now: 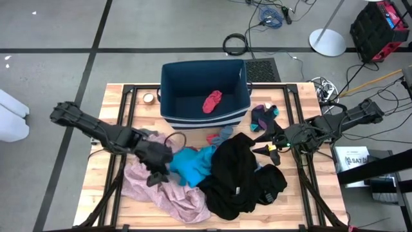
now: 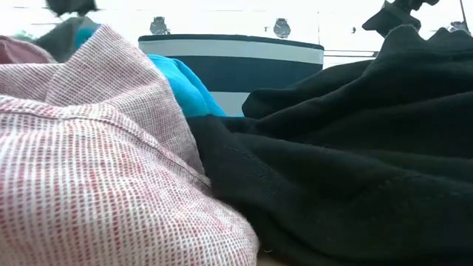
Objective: Sort clothes
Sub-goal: Put the pink sock into the blue laundry bin
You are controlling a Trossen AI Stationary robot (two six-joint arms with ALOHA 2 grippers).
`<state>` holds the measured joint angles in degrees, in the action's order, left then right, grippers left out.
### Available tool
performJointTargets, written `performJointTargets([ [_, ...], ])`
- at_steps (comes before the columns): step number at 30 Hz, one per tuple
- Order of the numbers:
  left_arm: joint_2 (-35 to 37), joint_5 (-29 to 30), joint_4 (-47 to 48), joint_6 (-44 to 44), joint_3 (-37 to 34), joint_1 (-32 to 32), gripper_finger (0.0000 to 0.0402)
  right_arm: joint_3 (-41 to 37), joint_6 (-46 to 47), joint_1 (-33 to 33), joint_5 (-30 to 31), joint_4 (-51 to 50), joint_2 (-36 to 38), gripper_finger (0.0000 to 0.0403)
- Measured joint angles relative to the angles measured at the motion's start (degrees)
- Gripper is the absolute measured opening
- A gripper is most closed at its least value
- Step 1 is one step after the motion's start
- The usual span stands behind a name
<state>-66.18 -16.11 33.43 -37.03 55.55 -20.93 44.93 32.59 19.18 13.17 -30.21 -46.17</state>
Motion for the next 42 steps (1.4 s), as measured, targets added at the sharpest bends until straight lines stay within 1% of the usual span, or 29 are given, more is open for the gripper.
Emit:
performJointTargets([
  [2, 1.26, 3.18, -8.59, 8.63, 0.0, 0.68, 0.0187, 0.0, -0.09, -0.02, 0.03, 0.01, 0.0, 0.0215],
  [3, 1.68, 6.39, -12.23, 13.41, 0.0, 0.97, 0.0186, 0.0, -0.02, 0.0, 0.02, 0.01, 0.0, 0.0215],
  [4, 1.92, 11.42, -15.09, 17.51, 0.03, 1.18, 0.0184, 0.0, 0.21, 0.0, 0.02, 0.01, 0.0, 0.0215],
  [6, 1.95, 23.29, -17.87, 21.32, 0.11, 1.95, 0.0182, 0.0, 0.96, 0.0, 0.02, 0.01, 0.0, 0.0215],
  [7, 1.51, 26.82, -17.73, 22.57, 0.11, 3.0, 0.0182, 0.0, 1.08, 0.0, 0.02, 0.01, 0.0, 0.0215],
  [8, 0.62, 28.4, -17.49, 23.29, 0.11, 4.5, 0.0182, 0.0, 1.14, 0.0, 0.02, 0.01, 0.0, 0.0215],
  [9, -0.48, 28.74, -17.25, 23.56, 0.11, 5.97, 0.0182, 0.0, 1.21, -0.02, 0.04, 0.01, 0.0, 0.0215],
  [11, -3.68, 28.01, -17.88, 23.85, 0.02, 8.02, 0.0182, 0.0, 1.22, 0.0, 0.02, -0.01, -0.02, 0.0215],
  [15, -13.44, 21.75, -28.48, 26.17, 0.02, 9.5, 0.0182, 0.0, 1.19, -0.02, 0.11, -0.01, -0.02, 0.0215],
  [17, -18.57, 20.16, -35.2, 27.78, 0.0, 9.69, 0.0182, 0.0, 1.13, -0.04, 0.17, -0.01, -0.02, 0.0215],
  [18, -20.86, 21.53, -38.08, 28.51, 0.0, 9.77, 0.0182, 0.0, 1.15, -0.04, 0.17, -0.01, -0.02, 0.0215],
  [19, -22.77, 25.18, -40.73, 28.6, 0.0, 9.75, 0.0182, 0.0, 1.13, -0.04, 0.19, -0.03, -0.04, 0.0215],
  [21, -25.97, 34.58, -42.92, 29.12, 0.0, 9.72, 0.0182, 0.0, 1.11, -0.04, 0.26, -0.05, -0.04, 0.0215],
  [22, -27.32, 37.45, -43.41, 30.18, 0.0, 9.8, 0.0182, 0.0, 1.11, -0.04, 0.24, -0.06, -0.04, 0.0215],
  [23, -28.48, 38.56, -43.33, 31.21, 0.0, 10.11, 0.0182, -0.01, 1.16, -0.04, 0.22, -0.13, -0.04, 0.0215],
  [25, -30.36, 38.63, -42.78, 31.11, 0.0, 10.74, 0.0182, 0.0, 1.19, -0.04, 0.17, -0.37, -0.04, 0.0215],
  [30, -32.97, 37.38, -38.99, 27.13, 0.0, 11.39, 0.0182, -0.02, 1.43, -0.04, 0.14, -1.89, -0.04, 0.0215],
  [34, -34.24, 33.43, -37.69, 25.42, 0.0, 11.43, 0.0182, -0.02, 1.37, -0.04, 0.23, -1.85, -0.04, 0.0215],
  [36, -34.56, 31.7, -33.25, 23.0, 0.05, 11.36, 0.0182, -0.02, 1.41, -0.04, 0.24, -1.87, -0.04, 0.0215],
  [39, -34.57, 29.1, -22.99, 17.35, 0.04, 10.68, 0.0171, -0.02, 1.84, -0.04, 0.22, -2.09, -0.04, 0.0215],
  [41, -34.57, 27.81, -16.12, 14.45, 0.04, 9.87, 0.0152, -0.02, 1.84, -0.04, 0.24, -2.17, -0.04, 0.0215],
  [42, -34.57, 27.63, -13.27, 13.48, 0.04, 9.29, 0.0136, -0.02, 1.8, -0.04, 0.24, -2.18, -0.04, 0.0215],
])
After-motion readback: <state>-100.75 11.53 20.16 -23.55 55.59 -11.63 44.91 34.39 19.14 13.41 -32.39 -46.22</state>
